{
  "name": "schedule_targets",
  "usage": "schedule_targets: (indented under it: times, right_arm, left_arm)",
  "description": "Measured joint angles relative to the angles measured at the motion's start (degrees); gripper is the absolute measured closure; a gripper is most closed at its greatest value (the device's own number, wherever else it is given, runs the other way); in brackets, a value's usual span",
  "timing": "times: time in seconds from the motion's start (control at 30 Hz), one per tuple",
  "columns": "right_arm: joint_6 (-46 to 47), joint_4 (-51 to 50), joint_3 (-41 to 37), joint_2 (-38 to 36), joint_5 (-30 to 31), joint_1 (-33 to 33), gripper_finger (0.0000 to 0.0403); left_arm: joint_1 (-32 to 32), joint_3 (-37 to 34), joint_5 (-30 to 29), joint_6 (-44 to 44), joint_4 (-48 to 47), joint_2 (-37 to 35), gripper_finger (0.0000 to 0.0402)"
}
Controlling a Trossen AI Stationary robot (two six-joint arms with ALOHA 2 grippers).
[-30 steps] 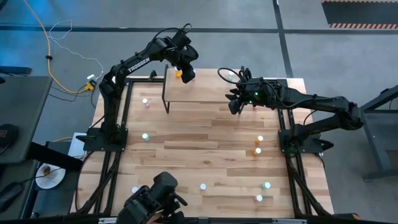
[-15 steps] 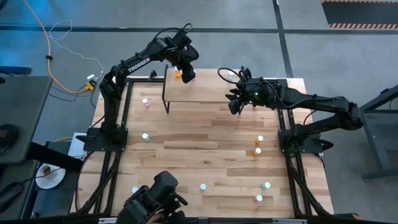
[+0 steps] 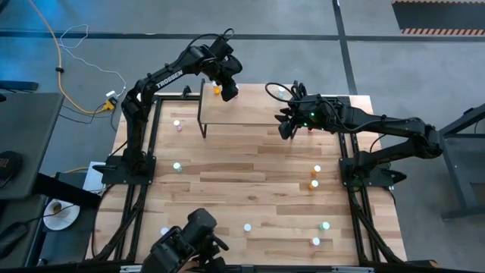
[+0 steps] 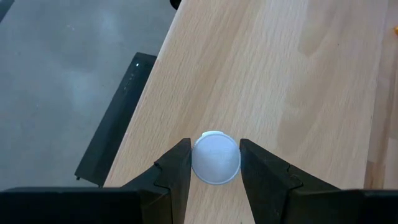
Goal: Pick and place medicine bottles onto shelf by color
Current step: Put the bottom right purple pill bottle on the shelf
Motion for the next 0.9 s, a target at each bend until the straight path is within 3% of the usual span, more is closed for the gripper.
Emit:
schedule_targets:
  times: [0.2,0.57,0.9]
  right_arm:
    - [0.00,0.00,0.00,0.00,0.00,-0.01,0.0256]
    - [-0.01,0.00,0.00,0.00,-0.01,-0.02,0.0256]
    - [-0.01,0.00,0.00,0.00,-0.01,-0.01,0.0256]
  left_arm:
    - [0.00,0.02,0.00,0.40,0.00,0.00,0.0281]
    - [-0.02,0.02,-2.79,0.55,0.07,0.04,0.0227]
    - [-0.01,0.02,-3.26,0.55,1.25,0.04,0.0222]
